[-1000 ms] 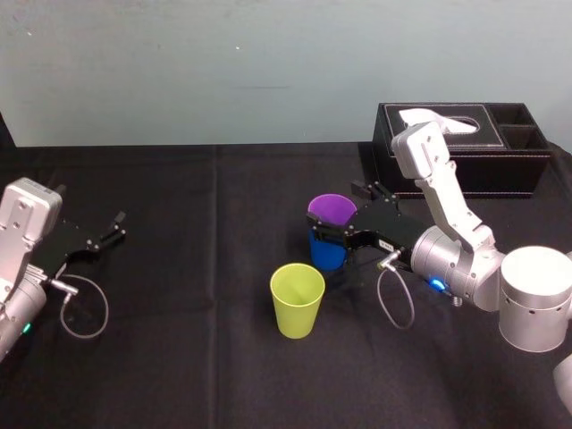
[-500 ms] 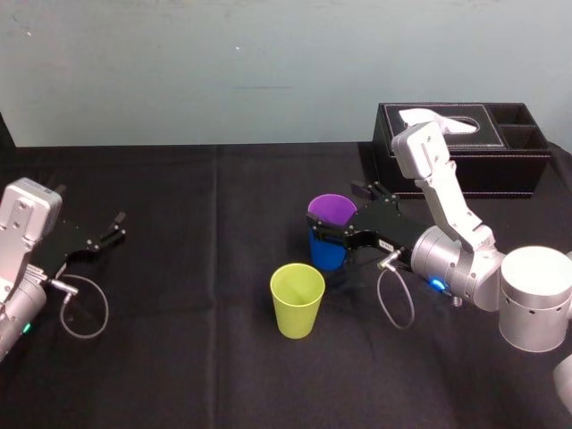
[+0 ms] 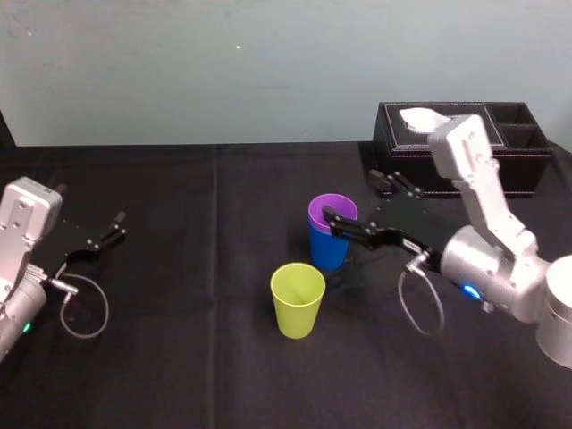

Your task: Stack the three plastic cups sequentially using one hand.

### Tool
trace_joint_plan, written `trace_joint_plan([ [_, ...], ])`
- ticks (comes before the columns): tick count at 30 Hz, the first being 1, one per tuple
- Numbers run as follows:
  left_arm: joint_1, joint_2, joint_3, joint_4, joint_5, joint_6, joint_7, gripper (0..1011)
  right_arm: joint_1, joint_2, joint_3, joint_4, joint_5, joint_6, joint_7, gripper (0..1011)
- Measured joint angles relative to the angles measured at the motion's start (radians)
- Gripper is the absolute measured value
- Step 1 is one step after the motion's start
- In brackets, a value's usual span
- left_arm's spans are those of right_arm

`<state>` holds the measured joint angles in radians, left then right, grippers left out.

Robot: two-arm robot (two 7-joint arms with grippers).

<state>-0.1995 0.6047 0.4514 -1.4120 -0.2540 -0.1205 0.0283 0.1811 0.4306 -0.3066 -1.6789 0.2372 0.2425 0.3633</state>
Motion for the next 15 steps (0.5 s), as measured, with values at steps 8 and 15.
trace_joint_plan([
  [8,0.000,0.000,0.000,0.000,0.000,0.000,0.000,1010,-0.118,0.077,0.061,-0.091,0.060,-0.030,0.030,1000],
  [15,0.000,0.000,0.000,0.000,0.000,0.000,0.000,1010,-0.204,0.131,0.082,-0.119,0.131,-0.050,0.072,1000],
])
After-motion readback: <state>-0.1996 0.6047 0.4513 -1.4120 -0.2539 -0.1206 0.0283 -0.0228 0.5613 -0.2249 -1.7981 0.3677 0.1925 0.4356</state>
